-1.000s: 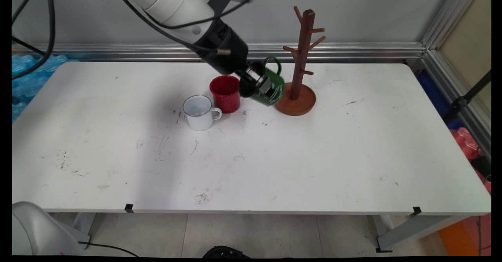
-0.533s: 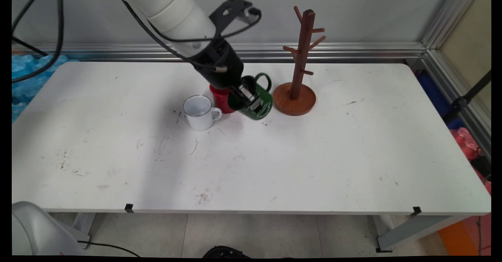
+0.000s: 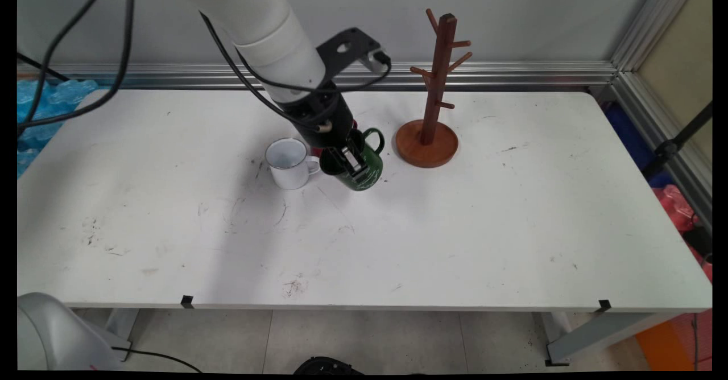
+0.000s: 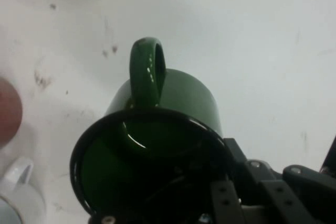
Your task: Place the picked object on the table
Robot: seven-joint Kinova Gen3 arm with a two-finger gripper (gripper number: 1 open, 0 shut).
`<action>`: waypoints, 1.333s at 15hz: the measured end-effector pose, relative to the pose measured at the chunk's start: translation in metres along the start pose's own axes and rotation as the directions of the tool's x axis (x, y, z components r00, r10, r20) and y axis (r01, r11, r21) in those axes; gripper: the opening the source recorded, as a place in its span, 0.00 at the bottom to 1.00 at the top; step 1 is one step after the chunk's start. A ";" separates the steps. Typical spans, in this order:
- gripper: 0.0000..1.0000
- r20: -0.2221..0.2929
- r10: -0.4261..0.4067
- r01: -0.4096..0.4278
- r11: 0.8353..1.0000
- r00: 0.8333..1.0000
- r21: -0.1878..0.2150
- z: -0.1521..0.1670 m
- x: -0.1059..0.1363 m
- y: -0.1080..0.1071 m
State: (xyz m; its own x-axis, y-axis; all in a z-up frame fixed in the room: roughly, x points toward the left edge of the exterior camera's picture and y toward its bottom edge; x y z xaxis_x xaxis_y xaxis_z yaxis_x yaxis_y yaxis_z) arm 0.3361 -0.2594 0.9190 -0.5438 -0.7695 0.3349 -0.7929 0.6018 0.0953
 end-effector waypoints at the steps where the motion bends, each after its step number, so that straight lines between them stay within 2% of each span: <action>1: 0.00 0.020 0.006 -0.006 1.000 1.000 0.009 0.004 0.001 0.002; 10: 0.00 0.160 0.034 -0.043 0.998 0.987 0.053 0.041 0.005 0.015; 20: 0.00 0.288 0.062 -0.086 0.994 0.956 0.071 0.079 -0.001 0.027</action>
State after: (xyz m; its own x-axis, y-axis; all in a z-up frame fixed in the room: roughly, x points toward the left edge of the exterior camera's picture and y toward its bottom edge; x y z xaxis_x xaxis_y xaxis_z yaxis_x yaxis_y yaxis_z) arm 0.2937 -0.2599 0.8475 -0.6483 -0.7593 0.0561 -0.7605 0.6493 -0.0007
